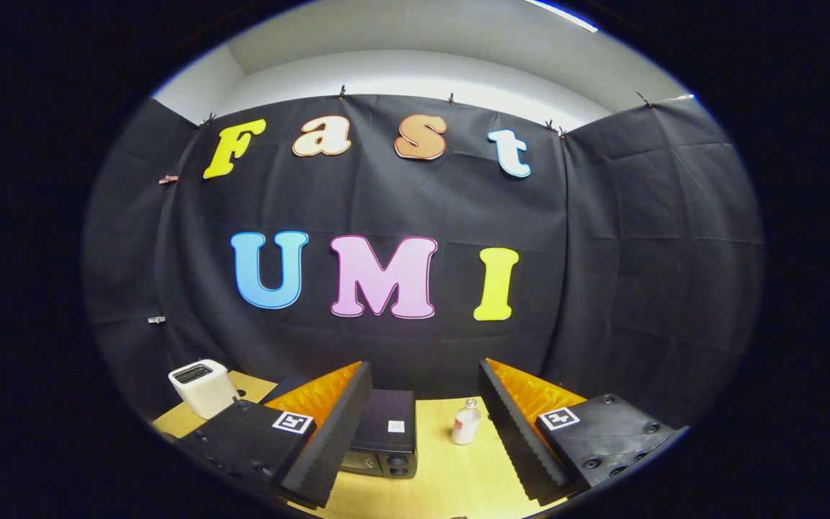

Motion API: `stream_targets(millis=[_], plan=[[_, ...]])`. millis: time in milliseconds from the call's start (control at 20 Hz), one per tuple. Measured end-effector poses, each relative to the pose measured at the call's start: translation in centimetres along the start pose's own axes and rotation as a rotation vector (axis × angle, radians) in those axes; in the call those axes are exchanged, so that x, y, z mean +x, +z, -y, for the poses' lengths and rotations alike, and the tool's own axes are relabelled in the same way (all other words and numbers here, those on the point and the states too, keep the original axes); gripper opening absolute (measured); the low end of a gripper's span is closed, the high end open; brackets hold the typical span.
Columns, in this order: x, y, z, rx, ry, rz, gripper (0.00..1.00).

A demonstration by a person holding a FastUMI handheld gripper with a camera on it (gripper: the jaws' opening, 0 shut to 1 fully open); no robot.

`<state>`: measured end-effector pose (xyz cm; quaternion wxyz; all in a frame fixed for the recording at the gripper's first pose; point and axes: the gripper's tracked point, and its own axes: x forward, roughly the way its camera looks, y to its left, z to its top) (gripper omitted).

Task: Open the toaster oven, put the food inside, and close the toaster oven door.

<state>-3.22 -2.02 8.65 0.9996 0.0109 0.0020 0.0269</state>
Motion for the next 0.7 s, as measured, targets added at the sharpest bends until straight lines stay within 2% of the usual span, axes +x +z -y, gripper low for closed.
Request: stream_targets(millis=[250, 700], plan=[[0.0, -1.5, 2.3, 0.016, -0.007, -0.015, 0.98], [-0.3, -1.8, 2.8, 0.002, 0.027, -0.001, 0.98]])
